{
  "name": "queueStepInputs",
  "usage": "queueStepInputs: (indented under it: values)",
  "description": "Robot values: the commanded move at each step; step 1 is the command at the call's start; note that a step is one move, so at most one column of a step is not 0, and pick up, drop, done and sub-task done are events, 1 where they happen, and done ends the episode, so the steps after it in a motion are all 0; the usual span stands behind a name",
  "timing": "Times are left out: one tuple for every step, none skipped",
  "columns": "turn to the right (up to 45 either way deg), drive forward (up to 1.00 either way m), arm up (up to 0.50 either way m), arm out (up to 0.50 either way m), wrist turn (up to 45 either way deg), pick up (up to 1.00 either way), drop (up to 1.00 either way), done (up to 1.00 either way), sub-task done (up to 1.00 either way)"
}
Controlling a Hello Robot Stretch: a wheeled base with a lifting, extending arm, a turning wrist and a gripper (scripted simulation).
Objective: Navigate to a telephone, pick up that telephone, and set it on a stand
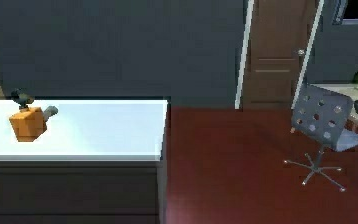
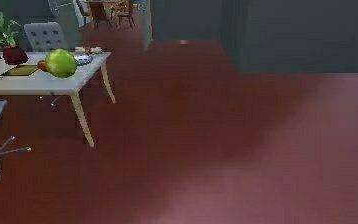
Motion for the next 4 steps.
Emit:
queueStepInputs:
  values:
    - [-45.0, 0.0, 0.0, 0.0, 0.0, 0.0, 0.0, 0.0, 0.0]
    - [-42.0, 0.0, 0.0, 0.0, 0.0, 0.0, 0.0, 0.0, 0.0]
    - [0.0, 0.6, 0.0, 0.0, 0.0, 0.0, 0.0, 0.0, 0.0]
    - [-45.0, 0.0, 0.0, 0.0, 0.0, 0.0, 0.0, 0.0, 0.0]
